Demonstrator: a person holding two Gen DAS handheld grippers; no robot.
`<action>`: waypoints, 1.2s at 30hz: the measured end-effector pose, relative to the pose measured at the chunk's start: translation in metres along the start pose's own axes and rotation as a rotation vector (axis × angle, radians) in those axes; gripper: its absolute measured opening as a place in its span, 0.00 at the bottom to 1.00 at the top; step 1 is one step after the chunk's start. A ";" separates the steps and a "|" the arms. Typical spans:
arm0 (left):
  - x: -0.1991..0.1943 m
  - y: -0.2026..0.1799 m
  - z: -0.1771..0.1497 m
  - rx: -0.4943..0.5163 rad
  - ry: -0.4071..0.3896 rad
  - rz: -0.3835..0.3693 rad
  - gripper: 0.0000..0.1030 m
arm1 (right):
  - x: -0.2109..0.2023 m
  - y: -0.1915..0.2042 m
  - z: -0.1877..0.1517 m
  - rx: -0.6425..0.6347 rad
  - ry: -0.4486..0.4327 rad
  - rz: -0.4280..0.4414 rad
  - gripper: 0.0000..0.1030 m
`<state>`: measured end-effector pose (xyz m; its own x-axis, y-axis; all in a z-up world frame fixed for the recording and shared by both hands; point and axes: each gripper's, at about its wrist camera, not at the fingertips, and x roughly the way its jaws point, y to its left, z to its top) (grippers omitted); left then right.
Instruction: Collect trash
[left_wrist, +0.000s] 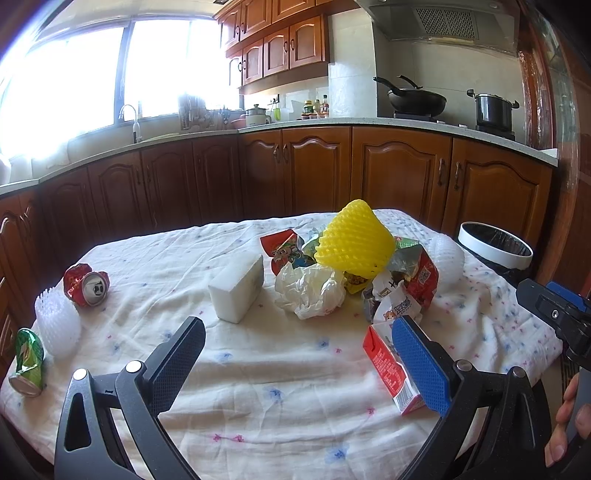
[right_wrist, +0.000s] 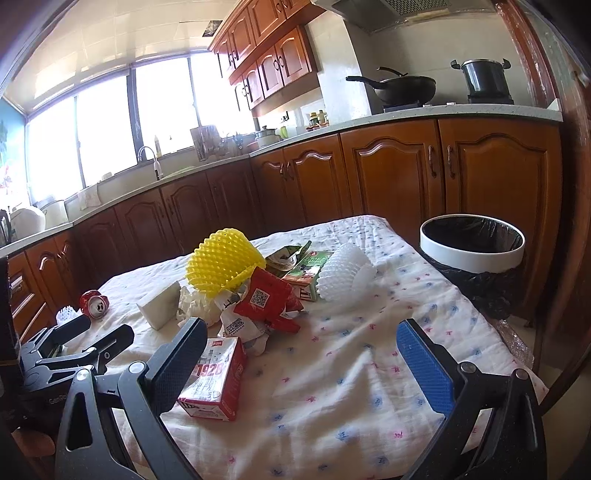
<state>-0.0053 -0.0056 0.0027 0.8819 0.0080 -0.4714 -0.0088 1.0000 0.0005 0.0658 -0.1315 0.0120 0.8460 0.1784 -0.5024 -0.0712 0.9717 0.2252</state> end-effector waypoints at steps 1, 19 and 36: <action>0.000 0.000 -0.001 0.000 -0.001 0.000 0.99 | 0.000 0.000 0.000 0.002 0.000 0.002 1.00; 0.001 -0.001 -0.001 0.002 0.005 -0.001 0.99 | 0.003 0.001 -0.001 0.009 0.003 0.019 1.00; 0.008 0.002 -0.001 -0.009 0.021 -0.005 0.99 | 0.006 0.005 -0.002 0.012 0.008 0.031 1.00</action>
<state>0.0008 -0.0039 -0.0020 0.8720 0.0030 -0.4895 -0.0091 0.9999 -0.0100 0.0695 -0.1255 0.0087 0.8393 0.2094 -0.5017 -0.0908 0.9639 0.2504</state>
